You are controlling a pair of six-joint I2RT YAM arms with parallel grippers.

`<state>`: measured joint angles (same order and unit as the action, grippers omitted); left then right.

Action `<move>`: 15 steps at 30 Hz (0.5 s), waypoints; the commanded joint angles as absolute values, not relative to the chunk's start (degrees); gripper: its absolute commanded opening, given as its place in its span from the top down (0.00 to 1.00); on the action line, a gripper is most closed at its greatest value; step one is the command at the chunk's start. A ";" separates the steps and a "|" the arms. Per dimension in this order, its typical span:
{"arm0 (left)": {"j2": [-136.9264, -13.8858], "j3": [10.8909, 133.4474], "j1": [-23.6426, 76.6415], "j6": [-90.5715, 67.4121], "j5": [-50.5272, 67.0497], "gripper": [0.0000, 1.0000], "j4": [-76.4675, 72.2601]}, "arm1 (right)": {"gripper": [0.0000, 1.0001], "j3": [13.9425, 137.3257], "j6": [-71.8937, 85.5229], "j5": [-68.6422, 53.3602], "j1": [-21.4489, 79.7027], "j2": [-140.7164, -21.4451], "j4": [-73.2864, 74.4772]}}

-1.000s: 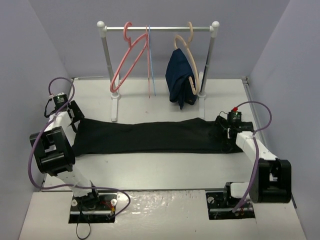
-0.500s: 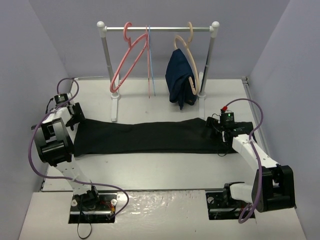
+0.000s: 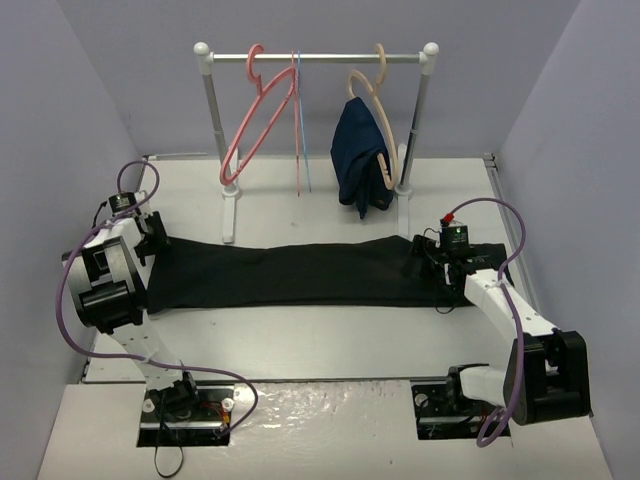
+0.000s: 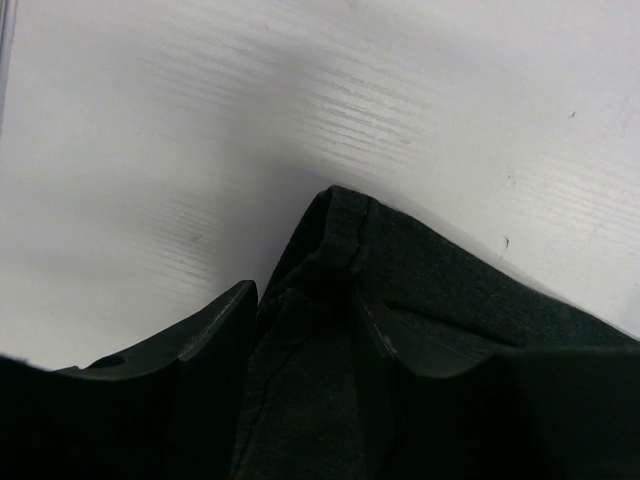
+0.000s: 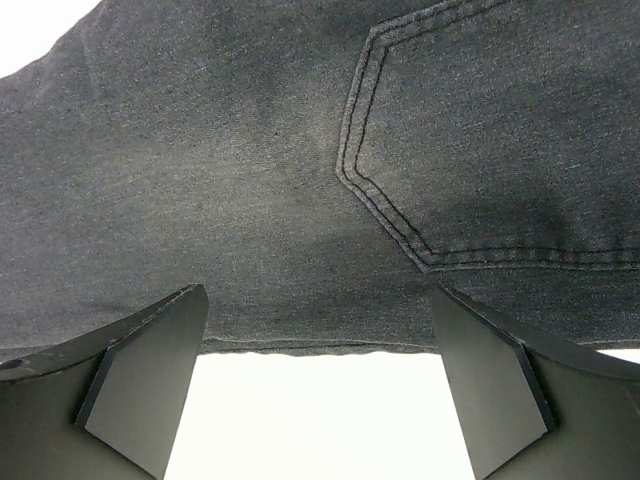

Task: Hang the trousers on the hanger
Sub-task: Fold the trousers at the center of the board.

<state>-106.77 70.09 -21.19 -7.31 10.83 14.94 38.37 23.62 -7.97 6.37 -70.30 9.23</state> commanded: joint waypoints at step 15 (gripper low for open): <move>-98.52 70.64 -21.63 -8.80 9.58 0.97 16.58 | 0.09 37.61 22.76 -8.80 6.59 -68.20 7.65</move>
<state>-102.98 68.53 -21.19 -8.74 10.66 15.88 37.68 23.62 -8.01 6.44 -70.25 9.17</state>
